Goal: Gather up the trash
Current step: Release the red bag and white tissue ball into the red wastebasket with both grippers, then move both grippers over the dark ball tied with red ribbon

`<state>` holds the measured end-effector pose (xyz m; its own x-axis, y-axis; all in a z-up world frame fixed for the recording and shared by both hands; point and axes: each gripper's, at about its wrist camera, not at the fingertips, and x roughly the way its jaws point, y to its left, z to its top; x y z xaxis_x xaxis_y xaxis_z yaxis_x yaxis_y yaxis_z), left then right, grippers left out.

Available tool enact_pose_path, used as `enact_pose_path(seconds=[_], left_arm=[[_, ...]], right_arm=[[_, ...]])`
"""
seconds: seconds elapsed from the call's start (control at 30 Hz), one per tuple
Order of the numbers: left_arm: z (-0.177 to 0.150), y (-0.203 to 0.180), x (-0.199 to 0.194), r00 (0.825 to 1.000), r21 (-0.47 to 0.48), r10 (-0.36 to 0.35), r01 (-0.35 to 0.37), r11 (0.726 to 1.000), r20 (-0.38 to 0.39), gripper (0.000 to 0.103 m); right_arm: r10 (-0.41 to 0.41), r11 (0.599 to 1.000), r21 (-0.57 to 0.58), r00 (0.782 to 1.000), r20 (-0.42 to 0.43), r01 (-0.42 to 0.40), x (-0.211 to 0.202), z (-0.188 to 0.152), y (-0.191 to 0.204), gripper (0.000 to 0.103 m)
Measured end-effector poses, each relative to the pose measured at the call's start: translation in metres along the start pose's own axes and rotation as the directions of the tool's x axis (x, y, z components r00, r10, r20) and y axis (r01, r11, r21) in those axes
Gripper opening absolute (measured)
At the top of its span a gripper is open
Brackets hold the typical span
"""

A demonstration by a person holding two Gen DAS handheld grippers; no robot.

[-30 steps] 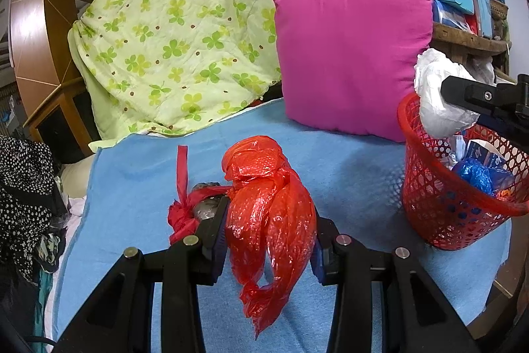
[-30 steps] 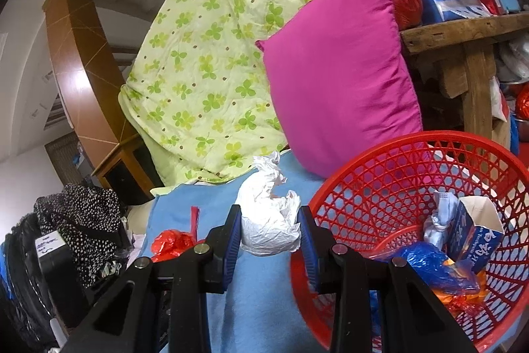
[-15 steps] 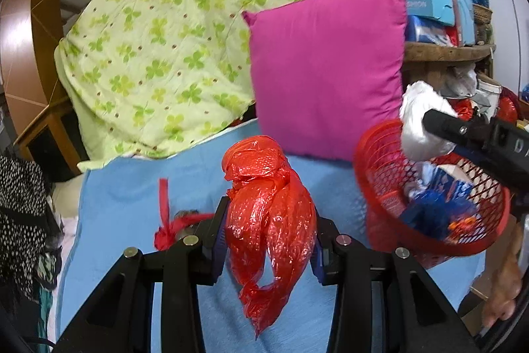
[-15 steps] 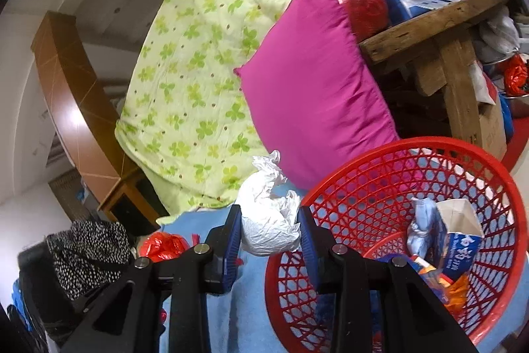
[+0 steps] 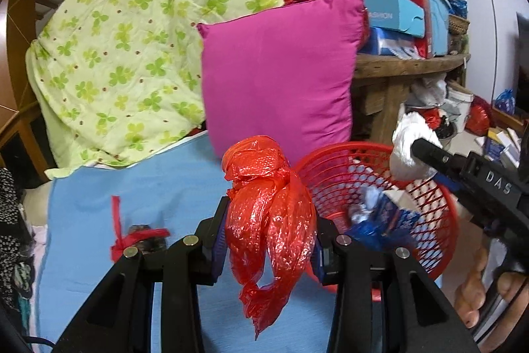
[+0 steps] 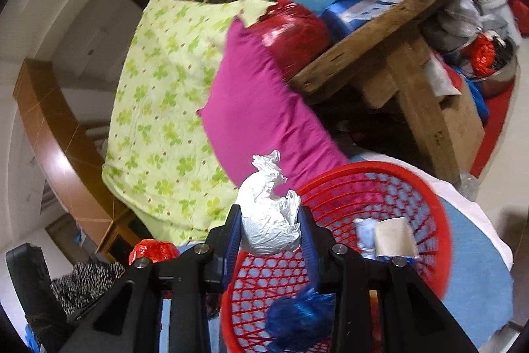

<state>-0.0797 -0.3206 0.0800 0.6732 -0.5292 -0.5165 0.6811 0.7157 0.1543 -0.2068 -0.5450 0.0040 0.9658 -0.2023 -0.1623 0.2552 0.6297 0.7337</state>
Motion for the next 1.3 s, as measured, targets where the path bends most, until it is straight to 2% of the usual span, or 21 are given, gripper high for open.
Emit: enact_pose_path(seconds=[0.37,0.47,0.5,0.53,0.57,0.6,0.83,1.1,1.3], left_arm=[[0.006,-0.041,0.012,0.992,0.005,-0.126,0.126,0.992,0.005,0.046],[0.005,-0.047,0.017,0.989,0.011,-0.145,0.145,0.989,0.008,0.064],[0.005,-0.048,0.017,0.989,0.011,-0.144,0.144,0.989,0.018,0.067],[0.004,-0.049,0.018,0.989,0.013,-0.144,0.144,0.989,0.023,0.068],[0.004,-0.049,0.019,0.99,0.016,-0.142,0.141,0.99,0.024,0.071],[0.002,-0.049,0.019,0.991,0.018,-0.135,0.135,0.991,0.025,0.072],[-0.015,-0.023,0.029,0.997,-0.005,-0.072,0.072,0.997,-0.008,0.073],[-0.047,0.047,0.036,0.997,-0.076,0.04,-0.045,0.996,-0.059,0.073],[-0.071,0.112,0.04,0.986,-0.164,0.133,-0.148,0.975,-0.099,0.073]], right_arm=[[-0.054,0.994,0.101,0.998,0.016,0.052,-0.007,0.011,-0.031,0.039],[-0.06,0.991,0.122,0.998,0.003,0.059,-0.006,0.011,-0.035,0.039],[-0.059,0.99,0.128,0.998,-0.003,0.058,-0.005,0.01,-0.035,0.04],[-0.057,0.989,0.138,0.998,-0.01,0.058,-0.004,0.01,-0.036,0.049],[-0.053,0.987,0.151,0.999,-0.008,0.053,-0.005,0.009,-0.037,0.069],[-0.053,0.986,0.157,0.999,0.001,0.052,-0.006,0.008,-0.037,0.072],[-0.035,0.992,0.122,0.999,-0.011,0.036,0.0,0.004,-0.021,0.072],[-0.017,0.999,0.029,1.0,-0.01,0.017,0.012,-0.007,0.014,0.072],[0.02,0.991,-0.132,0.999,0.029,-0.016,0.019,-0.03,0.067,0.072]])
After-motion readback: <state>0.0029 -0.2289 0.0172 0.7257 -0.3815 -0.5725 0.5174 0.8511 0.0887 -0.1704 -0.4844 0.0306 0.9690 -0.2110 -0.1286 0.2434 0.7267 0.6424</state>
